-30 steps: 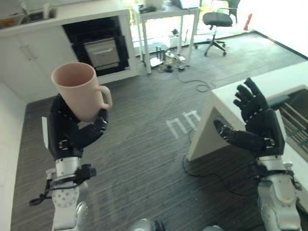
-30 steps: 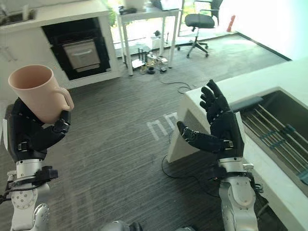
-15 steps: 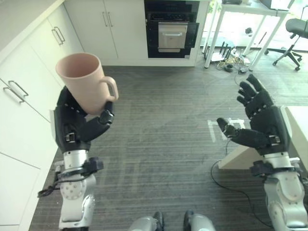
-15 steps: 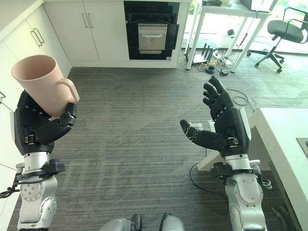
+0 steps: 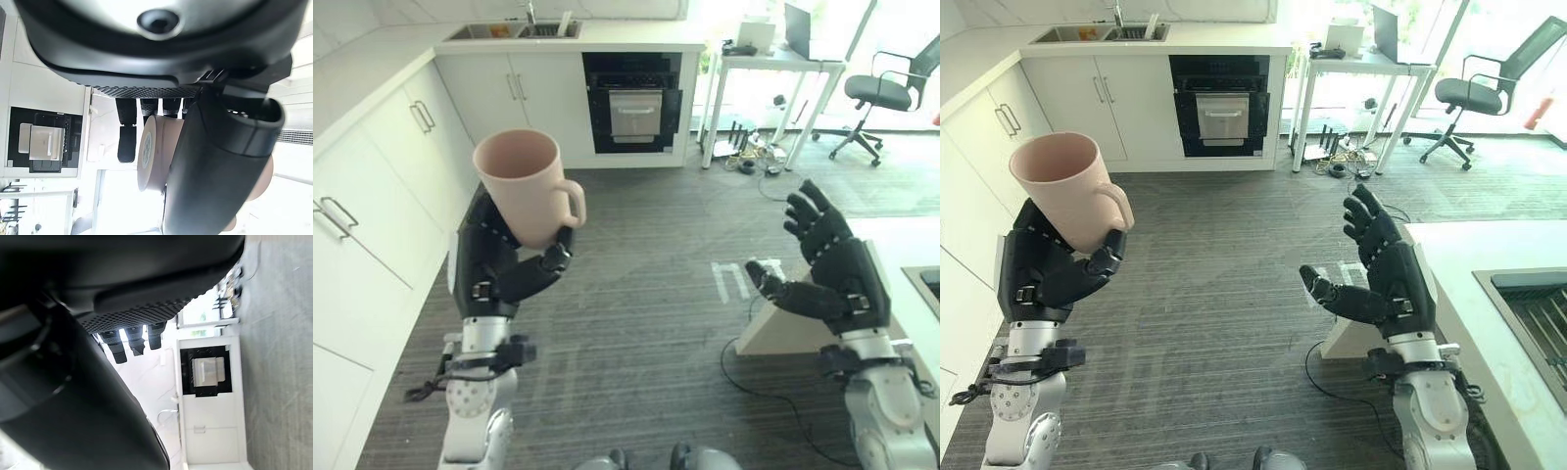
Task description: Place the dishes in the dishwasher.
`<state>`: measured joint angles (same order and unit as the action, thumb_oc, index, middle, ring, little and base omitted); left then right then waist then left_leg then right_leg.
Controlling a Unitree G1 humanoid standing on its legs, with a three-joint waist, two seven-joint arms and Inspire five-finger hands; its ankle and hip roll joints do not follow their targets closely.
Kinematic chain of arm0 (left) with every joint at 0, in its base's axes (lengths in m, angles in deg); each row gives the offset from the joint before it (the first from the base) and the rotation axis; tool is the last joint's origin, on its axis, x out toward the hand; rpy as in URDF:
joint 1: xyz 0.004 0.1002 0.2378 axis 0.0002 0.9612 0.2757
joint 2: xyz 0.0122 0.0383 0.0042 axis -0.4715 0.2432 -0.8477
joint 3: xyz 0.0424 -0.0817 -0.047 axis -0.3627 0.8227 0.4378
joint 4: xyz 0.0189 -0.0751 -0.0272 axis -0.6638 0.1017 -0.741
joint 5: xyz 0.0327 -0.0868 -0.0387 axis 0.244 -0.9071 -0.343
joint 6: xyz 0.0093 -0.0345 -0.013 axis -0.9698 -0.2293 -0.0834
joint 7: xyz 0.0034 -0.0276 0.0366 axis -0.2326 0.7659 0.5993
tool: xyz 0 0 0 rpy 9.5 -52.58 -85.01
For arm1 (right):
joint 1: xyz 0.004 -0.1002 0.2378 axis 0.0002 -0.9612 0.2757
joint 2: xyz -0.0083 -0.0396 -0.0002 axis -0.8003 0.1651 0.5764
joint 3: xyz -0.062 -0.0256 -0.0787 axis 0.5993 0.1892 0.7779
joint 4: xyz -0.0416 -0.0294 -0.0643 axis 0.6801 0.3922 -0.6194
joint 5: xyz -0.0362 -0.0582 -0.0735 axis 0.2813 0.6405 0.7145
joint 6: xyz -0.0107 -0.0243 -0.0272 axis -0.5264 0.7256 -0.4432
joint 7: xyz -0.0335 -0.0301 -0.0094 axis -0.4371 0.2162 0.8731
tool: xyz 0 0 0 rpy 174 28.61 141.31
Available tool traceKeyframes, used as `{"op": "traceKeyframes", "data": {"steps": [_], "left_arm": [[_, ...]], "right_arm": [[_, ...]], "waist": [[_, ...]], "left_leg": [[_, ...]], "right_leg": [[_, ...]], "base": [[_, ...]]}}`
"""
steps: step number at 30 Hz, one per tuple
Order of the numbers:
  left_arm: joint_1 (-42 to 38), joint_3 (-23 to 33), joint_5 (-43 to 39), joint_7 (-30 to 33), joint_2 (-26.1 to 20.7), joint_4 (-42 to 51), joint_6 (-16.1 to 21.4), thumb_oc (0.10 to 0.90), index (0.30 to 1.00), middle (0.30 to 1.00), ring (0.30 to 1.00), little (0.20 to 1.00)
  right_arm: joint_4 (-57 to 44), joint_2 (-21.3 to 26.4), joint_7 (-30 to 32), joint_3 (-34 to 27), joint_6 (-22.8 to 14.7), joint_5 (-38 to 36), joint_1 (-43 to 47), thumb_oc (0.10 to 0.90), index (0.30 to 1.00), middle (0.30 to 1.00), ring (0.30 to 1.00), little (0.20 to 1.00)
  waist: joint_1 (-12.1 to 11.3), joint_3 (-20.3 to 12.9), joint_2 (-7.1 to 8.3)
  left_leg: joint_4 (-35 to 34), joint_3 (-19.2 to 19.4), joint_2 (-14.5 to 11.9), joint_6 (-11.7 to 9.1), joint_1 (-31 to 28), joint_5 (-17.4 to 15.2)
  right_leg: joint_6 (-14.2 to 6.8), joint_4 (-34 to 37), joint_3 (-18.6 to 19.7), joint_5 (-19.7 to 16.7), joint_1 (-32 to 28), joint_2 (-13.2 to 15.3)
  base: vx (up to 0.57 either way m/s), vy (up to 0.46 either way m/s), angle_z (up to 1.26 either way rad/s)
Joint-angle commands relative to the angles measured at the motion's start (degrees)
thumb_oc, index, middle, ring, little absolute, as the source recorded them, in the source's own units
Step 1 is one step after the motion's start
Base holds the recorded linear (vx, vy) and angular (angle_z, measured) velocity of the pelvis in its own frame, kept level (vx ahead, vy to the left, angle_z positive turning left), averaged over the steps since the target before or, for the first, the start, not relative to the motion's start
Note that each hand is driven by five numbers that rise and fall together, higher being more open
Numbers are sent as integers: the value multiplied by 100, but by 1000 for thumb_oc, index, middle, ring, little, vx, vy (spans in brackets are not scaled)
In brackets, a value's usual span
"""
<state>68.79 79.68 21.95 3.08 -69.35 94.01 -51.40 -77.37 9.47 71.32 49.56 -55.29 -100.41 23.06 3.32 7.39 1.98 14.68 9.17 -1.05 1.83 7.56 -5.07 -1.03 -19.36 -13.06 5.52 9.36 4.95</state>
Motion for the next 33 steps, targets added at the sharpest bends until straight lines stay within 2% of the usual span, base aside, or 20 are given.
{"op": "traceKeyframes", "data": {"steps": [1, 2, 3, 4, 5, 7, 9, 11, 12, 14, 15, 19, 20, 22, 25, 27, 28, 29, 31, 33], "left_arm": [[-435, 328, -349, -191, -400, 565, 794, 400, 300, 300, 300, 300], [-418, 329, -397, -212, -393, 571, 784, 400, 300, 300, 300, 300], [-404, 311, -502, -237, -363, 604, 759, 400, 300, 300, 300, 300], [-378, 260, -524, -177, -323, 664, 756, 400, 300, 300, 300, 300], [-367, 243, -571, -162, -299, 703, 734, 400, 300, 300, 300, 300], [-398, 185, -608, -218, -182, 679, 690, 400, 300, 300, 300, 300], [-468, 129, -525, -221, -167, 637, 595, 400, 300, 300, 300, 300], [-413, 99, -518, -252, -161, 592, 579, 400, 300, 300, 300, 300], [-262, 146, -503, -259, -190, 598, 660, 400, 300, 300, 300, 300], [-31, 263, -592, -306, -203, 544, 824, 400, 300, 300, 300, 300], [-33, 246, -551, -290, -175, 499, 873, 400, 300, 300, 300, 300], [-264, 215, -544, -218, -271, 382, 857, 400, 300, 300, 300, 300], [-501, 144, -448, -324, -353, 444, 785, 400, 300, 300, 300, 300], [-600, 83, -381, -377, -385, 499, 772, 400, 300, 300, 300, 300], [-751, -6, -291, -599, -359, 547, 586, 400, 300, 300, 300, 300], [-751, -52, -199, -663, -358, 546, 487, 400, 300, 300, 300, 300], [-762, -93, -88, -543, -355, 560, 462, 400, 300, 300, 300, 300], [-801, -107, -62, -501, -381, 545, 447, 400, 300, 300, 300, 300], [-839, -94, -104, -527, -429, 526, 431, 400, 300, 300, 300, 300], [-896, -63, -232, -612, -484, 528, 367, 400, 300, 300, 300, 300]], "right_arm": [[-393, 17, -2, -274, -703, -143, 674, 800, 900, 900, 900, 900], [-368, 47, 7, -253, -696, -146, 705, 800, 900, 900, 900, 900], [-347, 148, 16, -228, -635, -202, 776, 800, 900, 900, 900, 900], [-321, 233, 20, -199, -587, -181, 837, 800, 900, 900, 900, 900], [-308, 259, 27, -176, -566, -134, 873, 800, 900, 900, 900, 900], [-233, 243, 65, -85, -533, 9, 985, 800, 900, 900, 900, 900], [-216, 258, 117, -42, -452, 24, 1069, 800, 900, 900, 900, 900], [-219, 279, 51, -61, -411, 11, 1057, 800, 900, 900, 900, 900], [-267, 307, -26, -120, -426, -32, 951, 800, 900, 900, 900, 900], [-270, 502, -49, -140, -451, -165, 910, 800, 900, 900, 900, 900], [-262, 490, -17, -76, -479, -120, 926, 800, 900, 900, 900, 900], [-266, 421, -125, -172, -529, -194, 828, 800, 900, 900, 900, 900], [-294, 314, -114, -221, -525, -130, 809, 800, 900, 900, 900, 900], [-329, 287, -63, -236, -541, -86, 799, 800, 900, 900, 900, 900], [-389, 128, 20, -264, -528, -91, 727, 800, 900, 900, 900, 900], [-417, 29, -11, -194, -550, -15, 660, 800, 900, 900, 900, 900], [-406, 30, -30, -85, -526, 57, 732, 800, 900, 900, 900, 900], [-379, 96, -7, -51, -492, 48, 758, 800, 900, 900, 900, 900], [-360, 186, 6, -90, -456, -61, 786, 800, 900, 900, 900, 900], [-336, 264, 9, -195, -450, -217, 790, 800, 900, 900, 900, 900]], "waist": [[21, 74, -14], [2, 96, 24], [-49, 157, 206], [-114, 313, 360], [-158, 391, 381], [-202, 487, 379], [-166, 512, 290], [-165, 517, 140], [-265, 517, -120], [-396, 440, -240], [-420, 405, -255], [-357, 246, -255], [-346, 142, -112], [-312, 107, -93], [-351, 32, -57], [-346, 82, -91], [-272, 147, -171], [-261, 161, -160], [-249, 184, -119], [-200, 279, -55]], "left_leg": [[251, 445, -57, 6, -434, -988], [251, 453, -27, -14, -500, -948], [251, 589, 139, -78, -670, -853], [1201, 689, 3, -334, -401, -427], [1929, 622, -108, -461, -44, -233], [2274, 624, -390, -546, 521, 84], [1242, 1003, -645, -503, 459, 142], [251, 1183, -679, -487, 374, 181], [251, 755, -969, -699, 998, 314], [251, 241, -1062, -785, 1349, 455], [251, 219, -1078, -814, 1373, 446], [251, 407, -1003, -612, 1152, 224], [251, 411, -667, -370, 931, 6], [251, 312, -559, -223, 791, -118], [251, 181, -310, 14, 567, -323], [251, 151, -204, 133, 323, -485], [251, 194, -265, 144, 208, -525], [251, 221, -245, 145, 203, -517], [251, 184, -187, 125, 181, -502], [251, 47, -83, 46, -12, -577]], "right_leg": [[-392, 217, -1, 727, -757, -111], [-349, 217, 23, 728, -764, -87], [-250, 217, 87, 709, -798, 71], [-86, 217, 119, 757, -930, 151], [10, 217, 104, 758, -956, 129], [61, 217, 90, 739, -958, 92], [-38, 217, 62, 823, -988, 52], [-177, 217, 17, 943, -1101, 34], [-246, 217, 50, 1106, -1294, -190], [-196, 217, 324, 1317, -1510, -376], [-209, 217, 356, 1367, -1595, -353], [-375, 217, 314, 1467, -1887, -168], [-606, 217, 187, 1130, -2205, 17], [-793, -14, 146, 443, -2171, 24], [-970, -1806, 144, -523, -1720, 180], [-957, -2981, 102, -755, -1183, 435], [-827, -3218, 58, -719, -587, 456], [-720, -2892, -14, -447, -464, 335], [-674, -2315, -134, -256, -418, 179], [-626, -1077, -422, -111, -361, 182]], "base": [[60, -137, 0], [98, -200, 1], [137, -307, 4], [125, -324, -14], [74, -241, -38], [106, -103, 7], [208, 55, 5], [358, 257, 0], [438, 309, 23], [515, 350, 20], [512, 369, -37], [415, 292, -51], [613, 426, 4], [398, 315, 24], [287, 243, 59], [260, 212, 66], [248, 129, 16], [207, 27, -17], [198, -76, -27], [272, -181, 13]]}}
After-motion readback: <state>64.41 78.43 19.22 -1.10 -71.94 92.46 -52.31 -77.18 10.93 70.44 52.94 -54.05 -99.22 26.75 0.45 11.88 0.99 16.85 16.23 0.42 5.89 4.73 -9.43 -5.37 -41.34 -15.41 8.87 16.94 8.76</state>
